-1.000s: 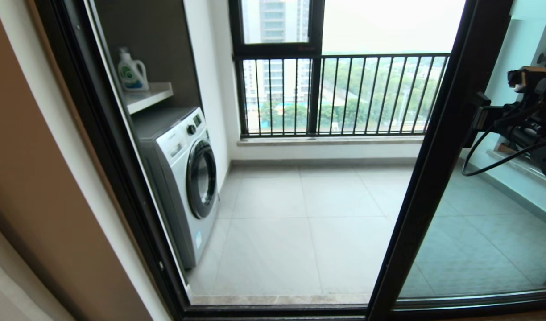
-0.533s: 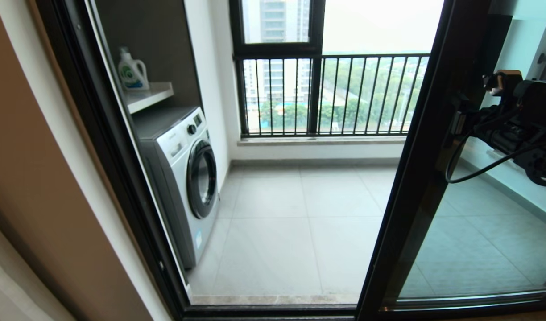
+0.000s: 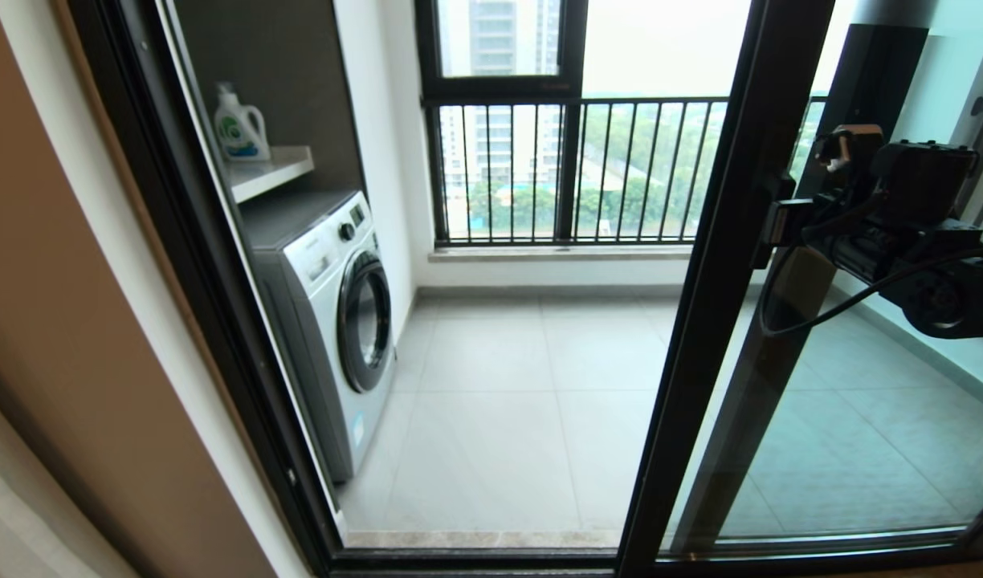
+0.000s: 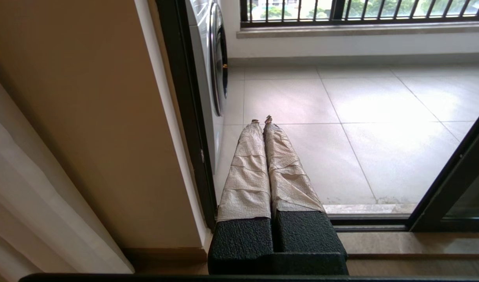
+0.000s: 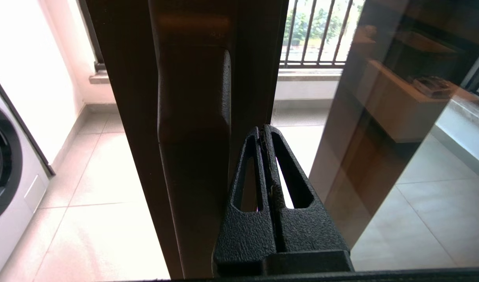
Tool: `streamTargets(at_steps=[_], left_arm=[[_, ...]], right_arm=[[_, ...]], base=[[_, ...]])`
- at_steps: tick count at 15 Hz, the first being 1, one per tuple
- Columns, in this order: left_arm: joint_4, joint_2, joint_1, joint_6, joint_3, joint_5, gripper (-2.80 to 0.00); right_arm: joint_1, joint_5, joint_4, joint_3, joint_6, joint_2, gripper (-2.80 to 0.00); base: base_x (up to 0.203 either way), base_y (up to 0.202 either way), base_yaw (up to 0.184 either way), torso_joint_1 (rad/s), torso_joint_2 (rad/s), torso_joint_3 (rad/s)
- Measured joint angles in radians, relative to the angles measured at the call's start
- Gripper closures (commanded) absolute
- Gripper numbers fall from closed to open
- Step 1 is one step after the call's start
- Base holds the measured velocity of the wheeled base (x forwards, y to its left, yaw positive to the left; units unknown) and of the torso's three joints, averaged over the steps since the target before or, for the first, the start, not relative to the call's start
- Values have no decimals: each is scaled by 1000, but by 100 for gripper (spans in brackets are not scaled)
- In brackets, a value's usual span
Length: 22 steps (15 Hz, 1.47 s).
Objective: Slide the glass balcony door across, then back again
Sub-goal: Close the slid door
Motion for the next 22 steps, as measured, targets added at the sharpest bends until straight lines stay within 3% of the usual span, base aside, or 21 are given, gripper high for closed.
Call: streamTargets(at_steps=[8, 22], left_arm=[[0, 0, 0, 0, 0, 0, 0], [0, 0, 0, 0, 0, 0, 0]], right_arm=[[148, -77, -2, -14, -3, 13, 0], [334, -152, 0, -134, -2, 111, 0]], base=[[0, 0, 0, 0, 0, 0], [0, 0, 0, 0, 0, 0]])
